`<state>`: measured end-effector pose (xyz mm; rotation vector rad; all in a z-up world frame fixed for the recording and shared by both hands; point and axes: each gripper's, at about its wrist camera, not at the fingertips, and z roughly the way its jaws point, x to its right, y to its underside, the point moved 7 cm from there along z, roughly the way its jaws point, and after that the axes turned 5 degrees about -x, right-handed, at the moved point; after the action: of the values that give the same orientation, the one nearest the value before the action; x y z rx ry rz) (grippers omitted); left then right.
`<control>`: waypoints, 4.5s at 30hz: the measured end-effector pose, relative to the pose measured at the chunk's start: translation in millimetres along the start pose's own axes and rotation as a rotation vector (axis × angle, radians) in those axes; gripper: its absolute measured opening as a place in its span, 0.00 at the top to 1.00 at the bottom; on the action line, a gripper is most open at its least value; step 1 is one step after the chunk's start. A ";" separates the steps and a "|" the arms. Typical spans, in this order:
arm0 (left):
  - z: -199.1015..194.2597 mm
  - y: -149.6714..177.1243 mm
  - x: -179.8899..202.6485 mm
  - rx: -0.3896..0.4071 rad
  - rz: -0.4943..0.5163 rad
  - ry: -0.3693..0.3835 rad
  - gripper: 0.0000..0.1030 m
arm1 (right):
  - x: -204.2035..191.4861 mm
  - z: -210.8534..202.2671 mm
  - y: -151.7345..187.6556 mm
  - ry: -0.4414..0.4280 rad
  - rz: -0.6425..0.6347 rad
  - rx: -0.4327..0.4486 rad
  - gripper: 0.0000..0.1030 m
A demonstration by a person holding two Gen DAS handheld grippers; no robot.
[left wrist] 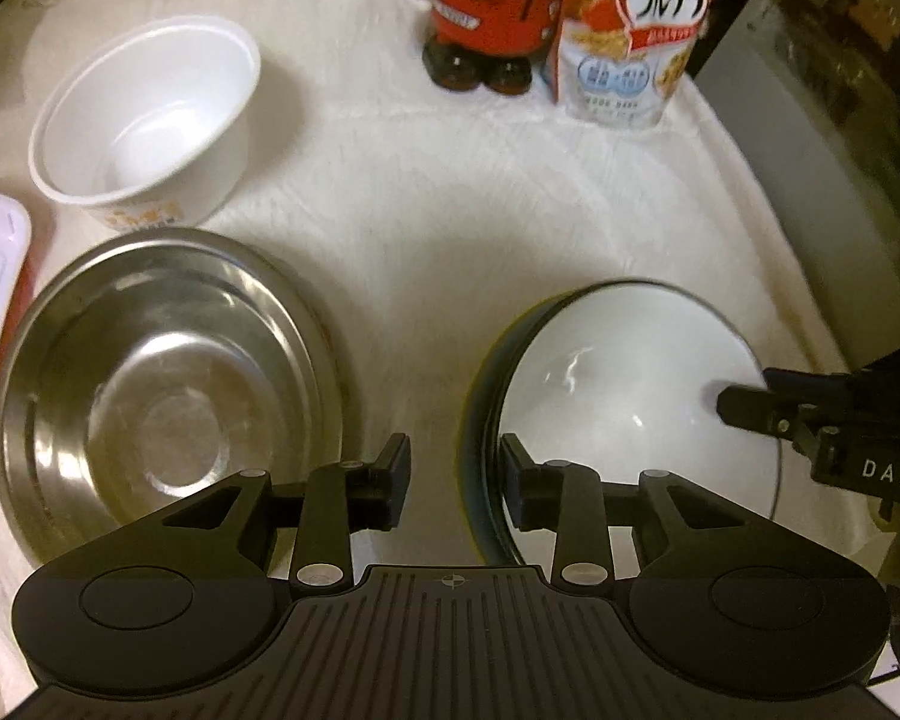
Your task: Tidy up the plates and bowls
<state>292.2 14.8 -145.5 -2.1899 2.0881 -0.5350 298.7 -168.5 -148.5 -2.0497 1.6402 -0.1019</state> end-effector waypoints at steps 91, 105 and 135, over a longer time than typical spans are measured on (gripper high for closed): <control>-71.7 -52.1 -98.4 0.282 -0.150 0.156 0.70 | -79.2 -30.0 -94.6 0.114 -0.135 0.246 0.41; -43.1 -130.0 -231.0 0.280 -0.305 -0.020 0.70 | -197.8 58.0 -169.3 0.032 -0.162 0.111 0.38; -94.5 -121.2 -151.2 0.272 -0.141 0.043 0.72 | -196.2 30.5 -158.2 -0.061 -0.080 0.071 0.69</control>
<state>377.7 189.8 -52.7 -2.1923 1.7642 -0.8311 398.3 46.7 -57.9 -2.0445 1.4976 -0.1220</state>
